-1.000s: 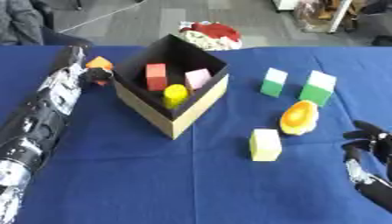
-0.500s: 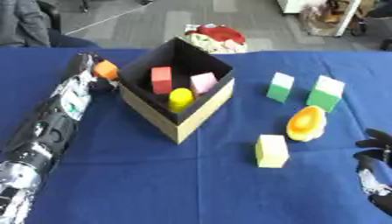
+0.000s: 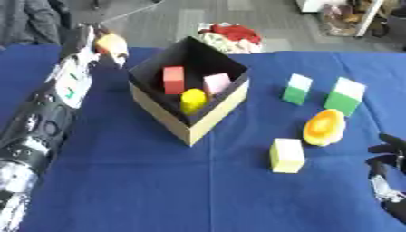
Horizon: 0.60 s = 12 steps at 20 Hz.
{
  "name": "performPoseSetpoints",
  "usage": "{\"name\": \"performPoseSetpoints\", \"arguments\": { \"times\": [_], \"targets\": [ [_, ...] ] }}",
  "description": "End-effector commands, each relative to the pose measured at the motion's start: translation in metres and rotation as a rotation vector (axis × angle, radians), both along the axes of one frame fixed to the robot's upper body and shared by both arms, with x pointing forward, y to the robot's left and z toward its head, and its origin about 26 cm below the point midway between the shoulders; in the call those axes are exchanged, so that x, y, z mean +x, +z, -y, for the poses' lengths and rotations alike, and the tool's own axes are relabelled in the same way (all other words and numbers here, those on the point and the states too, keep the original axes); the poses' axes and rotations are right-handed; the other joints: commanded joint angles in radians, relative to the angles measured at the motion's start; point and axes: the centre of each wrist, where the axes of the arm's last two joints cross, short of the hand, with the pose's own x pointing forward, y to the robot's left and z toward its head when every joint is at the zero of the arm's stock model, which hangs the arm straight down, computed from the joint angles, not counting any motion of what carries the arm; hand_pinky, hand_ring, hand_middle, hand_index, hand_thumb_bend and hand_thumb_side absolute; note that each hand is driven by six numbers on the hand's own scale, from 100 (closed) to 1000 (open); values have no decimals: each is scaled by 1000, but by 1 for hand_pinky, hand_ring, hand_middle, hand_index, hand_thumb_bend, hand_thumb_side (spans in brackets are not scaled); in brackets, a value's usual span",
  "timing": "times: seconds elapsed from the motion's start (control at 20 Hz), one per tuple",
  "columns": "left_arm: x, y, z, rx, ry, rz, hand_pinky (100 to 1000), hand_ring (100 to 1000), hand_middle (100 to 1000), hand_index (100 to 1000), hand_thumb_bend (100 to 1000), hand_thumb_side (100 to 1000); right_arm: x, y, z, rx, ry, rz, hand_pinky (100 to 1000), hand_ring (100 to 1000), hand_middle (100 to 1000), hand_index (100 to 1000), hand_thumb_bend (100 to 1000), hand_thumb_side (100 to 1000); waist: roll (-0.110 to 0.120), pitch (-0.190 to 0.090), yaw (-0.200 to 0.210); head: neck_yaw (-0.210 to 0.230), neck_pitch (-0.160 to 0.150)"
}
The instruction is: Pick up objects on the table and place them in the box.
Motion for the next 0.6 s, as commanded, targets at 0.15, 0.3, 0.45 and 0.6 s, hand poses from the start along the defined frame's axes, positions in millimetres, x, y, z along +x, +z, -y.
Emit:
{"name": "performPoseSetpoints", "arguments": {
  "times": [0.15, 0.3, 0.45, 0.6],
  "targets": [
    [-18, 43, 47, 196, -271, 31, 678, 508, 490, 673, 373, 100, 0, 3, 6, -20, -6, 10, 819, 667, 704, 902, 100, 222, 8, -42, 2, -33, 15],
    [-16, 29, 66, 308, -360, -75, 692, 528, 510, 690, 388, 100, 0, 2, 6, -19, -7, 7, 819, 667, 704, 902, 100, 222, 6, -43, 2, -89, 21],
    [-8, 7, 77, 399, -411, -203, 712, 563, 548, 721, 401, 100, 0, 2, 5, -16, -5, 7, 819, 667, 704, 902, 100, 222, 4, -44, 3, -138, 32],
    [-2, -13, 79, 474, -432, -318, 774, 699, 707, 849, 574, 209, 0, 2, 5, -14, -3, 5, 819, 667, 704, 902, 100, 224, 3, -44, 6, -155, 41]
  ]
}}
